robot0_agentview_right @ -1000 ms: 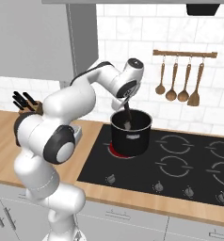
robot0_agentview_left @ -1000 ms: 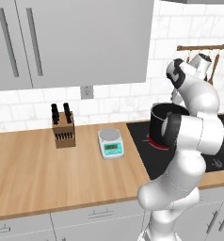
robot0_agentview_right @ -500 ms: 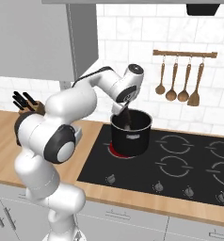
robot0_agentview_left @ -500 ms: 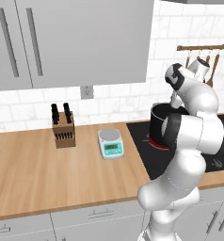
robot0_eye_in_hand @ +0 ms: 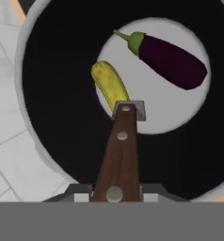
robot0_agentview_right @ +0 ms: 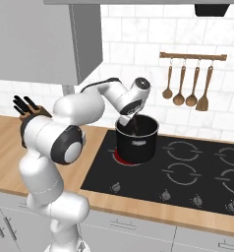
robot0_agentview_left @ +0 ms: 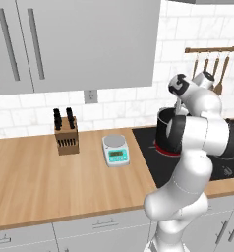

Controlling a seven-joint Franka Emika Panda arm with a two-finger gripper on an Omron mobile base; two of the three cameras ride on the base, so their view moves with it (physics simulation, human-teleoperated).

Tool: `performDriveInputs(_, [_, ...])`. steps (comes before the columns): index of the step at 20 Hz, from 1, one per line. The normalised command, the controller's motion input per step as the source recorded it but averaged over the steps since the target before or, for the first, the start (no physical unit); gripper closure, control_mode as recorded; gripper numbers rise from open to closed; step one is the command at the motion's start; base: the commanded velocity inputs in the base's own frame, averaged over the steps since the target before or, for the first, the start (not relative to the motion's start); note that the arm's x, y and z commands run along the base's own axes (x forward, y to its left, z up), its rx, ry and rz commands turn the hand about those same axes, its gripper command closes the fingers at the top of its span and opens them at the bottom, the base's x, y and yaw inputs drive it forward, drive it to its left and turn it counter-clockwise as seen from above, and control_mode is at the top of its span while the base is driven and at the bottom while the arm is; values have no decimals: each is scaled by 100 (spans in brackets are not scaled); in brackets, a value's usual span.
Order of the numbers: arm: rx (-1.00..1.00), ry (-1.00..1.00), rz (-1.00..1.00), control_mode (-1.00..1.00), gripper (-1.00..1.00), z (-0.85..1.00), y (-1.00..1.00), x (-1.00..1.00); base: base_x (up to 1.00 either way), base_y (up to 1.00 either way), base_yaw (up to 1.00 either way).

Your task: Put the eggplant and cucumber in the pot. Retrieve the spatula and lightly stir the vegetables in the pot.

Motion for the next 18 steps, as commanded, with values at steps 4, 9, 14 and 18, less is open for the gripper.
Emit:
performDriveInputs(4, [0, -5, 1, -100, 100, -53, 0, 5, 0, 0, 0])
performDriveInputs(9, [-6, -12, 0, -100, 100, 2, -1, -10, 0, 0, 0])
performDriveInputs(14, [-14, -14, -7, -100, 100, 57, -2, -13, 0, 0, 0])
performDriveInputs(18, [-8, 1, -12, -100, 100, 25, 0, -4, 0, 0, 0])
